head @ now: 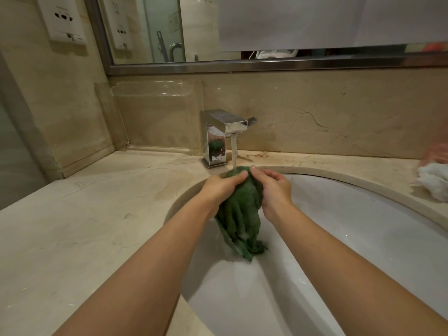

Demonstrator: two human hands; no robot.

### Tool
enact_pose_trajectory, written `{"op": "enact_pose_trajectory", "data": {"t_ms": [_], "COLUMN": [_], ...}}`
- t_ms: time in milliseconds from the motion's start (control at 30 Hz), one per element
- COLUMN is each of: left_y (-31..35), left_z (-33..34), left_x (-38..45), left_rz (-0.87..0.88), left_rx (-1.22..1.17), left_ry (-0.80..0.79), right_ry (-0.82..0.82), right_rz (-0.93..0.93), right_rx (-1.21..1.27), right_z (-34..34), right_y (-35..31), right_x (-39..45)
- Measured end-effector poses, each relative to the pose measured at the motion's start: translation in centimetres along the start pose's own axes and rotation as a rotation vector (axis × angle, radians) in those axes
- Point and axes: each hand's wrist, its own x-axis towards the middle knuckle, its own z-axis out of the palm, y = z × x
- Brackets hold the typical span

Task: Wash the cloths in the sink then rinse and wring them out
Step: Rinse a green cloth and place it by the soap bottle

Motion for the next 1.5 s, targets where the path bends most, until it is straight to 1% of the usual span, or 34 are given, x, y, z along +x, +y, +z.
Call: {"op": "enact_pose_trajectory", "data": {"t_ms": [100, 133, 200, 267, 367, 500, 633, 733, 833, 900, 967, 1033, 1100, 1167, 1267, 1333, 1433, 1500], "left_y": [0.3, 0.4, 0.7, 0.8, 0.8, 0.9, 1.0, 1.2, 1.1, 1.1, 1.2, 1.3, 1.1, 0.9, 0.7, 0.5, 0.2, -0.2], "left_z": [-0.2, -0.3, -0.6, -0.6, -0.6, -0.6, -0.6, -0.6, -0.5, -0.4, -0.2, 0.2, 0.5, 0.4, 0.2, 0.2, 0.4, 0.4], "left_x": [0.0, -0.1, -0.1, -0.2, -0.4, -0.3, -0.4, -0.3, -0.1, -0.1, -0.1, -0.1, -0.1, 0.1, 0.2, -0.1, -0.4, -0.2], "left_rz": [0.051, 0.056, 0.052, 0.057, 0.08, 0.093, 0.103, 0.123, 0.142, 0.14, 0.104, 0.08, 0.085, 0.107, 0.114, 0.099, 0.047, 0.05], "left_rx": [-0.184, -0.24, -0.33, -0.379, -0.415, -0.441, -0.434, -0.411, -0.324, -0.262, -0.237, -0.238, -0.205, -0.147, -0.033, 0.02, 0.198, 0.263], "left_ry": [0.109, 0.144, 0.205, 0.24, 0.261, 0.292, 0.277, 0.249, 0.283, 0.274, 0.197, 0.113, 0.06, 0.045, 0.063, -0.011, -0.194, -0.216], "right_ry": [-0.035, -0.077, -0.194, -0.298, -0.395, -0.388, -0.532, -0.595, -0.574, -0.575, -0.553, -0.475, -0.41, -0.367, -0.277, -0.234, -0.213, -0.203], "right_rz": [0.08, 0.121, 0.19, 0.222, 0.192, 0.108, 0.142, 0.135, 0.133, 0.138, 0.14, 0.121, 0.09, 0.058, 0.037, 0.05, 0.081, 0.101], "right_rx": [-0.017, -0.066, -0.244, -0.364, -0.413, -0.384, -0.41, -0.435, -0.412, -0.439, -0.479, -0.495, -0.466, -0.393, -0.248, -0.111, 0.094, 0.177], "right_z": [0.0, -0.2, -0.4, -0.4, 0.1, 0.4, -0.2, -0.5, -0.3, 0.0, 0.1, 0.0, -0.3, -0.7, -1.0, -1.3, -1.9, -2.3], "right_y": [0.0, 0.0, 0.1, 0.4, 0.8, 0.8, 0.9, 0.9, 1.0, 1.2, 1.4, 1.5, 1.6, 1.5, 0.9, 0.3, -0.5, -0.5], "right_x": [0.0, -0.2, -0.5, -0.6, -0.7, -0.6, -0.4, -0.6, -0.9, -0.9, -0.9, -0.9, -0.7, -0.4, 0.0, 0.2, 0.4, 0.8]}}
